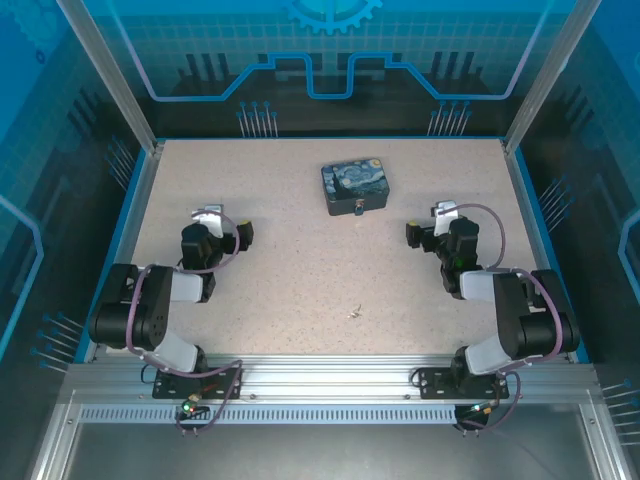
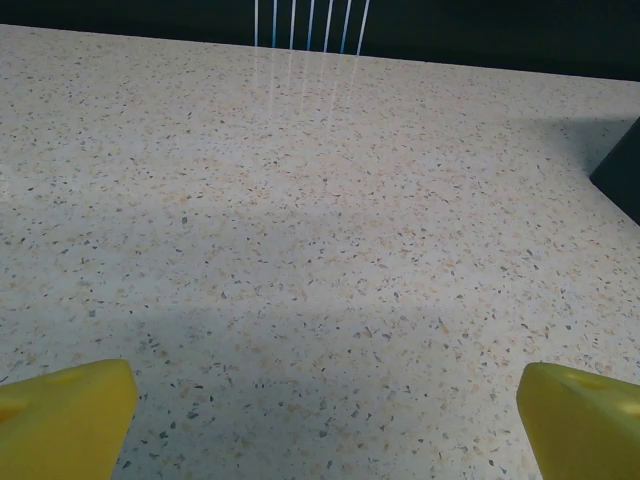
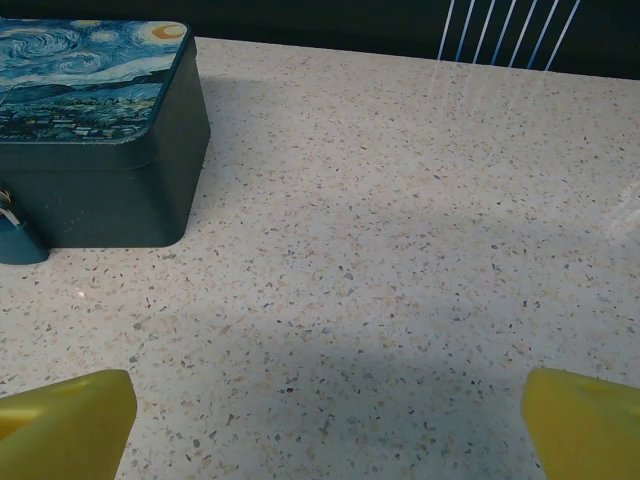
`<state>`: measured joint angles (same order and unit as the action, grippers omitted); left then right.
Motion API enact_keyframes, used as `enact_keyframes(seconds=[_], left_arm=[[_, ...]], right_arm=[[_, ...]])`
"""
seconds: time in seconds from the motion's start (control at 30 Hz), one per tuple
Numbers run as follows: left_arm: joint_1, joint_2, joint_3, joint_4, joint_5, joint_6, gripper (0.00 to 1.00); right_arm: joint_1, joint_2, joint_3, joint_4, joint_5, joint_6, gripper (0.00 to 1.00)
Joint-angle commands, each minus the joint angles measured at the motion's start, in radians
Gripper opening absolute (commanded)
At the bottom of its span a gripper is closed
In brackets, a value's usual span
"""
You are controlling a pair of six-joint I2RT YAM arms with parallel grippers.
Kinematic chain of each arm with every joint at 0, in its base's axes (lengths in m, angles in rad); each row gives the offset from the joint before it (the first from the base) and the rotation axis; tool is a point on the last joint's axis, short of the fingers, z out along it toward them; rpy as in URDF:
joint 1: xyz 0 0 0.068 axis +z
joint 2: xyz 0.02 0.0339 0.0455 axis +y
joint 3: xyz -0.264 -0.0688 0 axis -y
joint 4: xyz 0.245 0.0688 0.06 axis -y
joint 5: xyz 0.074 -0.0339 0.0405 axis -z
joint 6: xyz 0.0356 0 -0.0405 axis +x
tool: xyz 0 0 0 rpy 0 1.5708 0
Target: Unlock the padlock with the key
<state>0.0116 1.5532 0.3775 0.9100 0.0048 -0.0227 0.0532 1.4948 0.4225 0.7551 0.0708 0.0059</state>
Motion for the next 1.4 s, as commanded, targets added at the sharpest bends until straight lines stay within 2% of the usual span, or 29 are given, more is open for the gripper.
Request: enact_keyframes(seconds=[0.0, 0.8, 0.97, 1.1, 1.27, 1.37], left_arm=[[0.012, -0.002, 0.009, 0.0, 0.016, 0.021, 0.99], [0.011, -0.01, -0.006, 0.023, -0.009, 0.009, 0.99], [0.012, -0.135, -0.033, -0.035, -0.026, 0.006, 0.99], [0.01, -0.259, -0.015, -0.161, -0.019, 0.007, 0.99], [0.01, -0.441, 0.098, -0.479, -0.002, -0.189, 0.99], [0.01, -0.491, 0.161, -0.621, 0.079, -0.319, 0.99]], right_arm=[[0.002, 0.008, 0.009, -0.002, -0.007, -0.01, 1.0], [0.001, 0.006, 0.016, -0.015, -0.014, -0.008, 1.0], [-0.007, -0.085, 0.187, -0.391, -0.063, -0.002, 1.0], [-0.003, -0.155, 0.258, -0.579, -0.123, 0.052, 1.0], [0.027, -0.255, 0.317, -0.81, -0.114, 0.173, 1.0], [0.043, -0.307, 0.326, -0.918, -0.117, 0.228, 1.0]])
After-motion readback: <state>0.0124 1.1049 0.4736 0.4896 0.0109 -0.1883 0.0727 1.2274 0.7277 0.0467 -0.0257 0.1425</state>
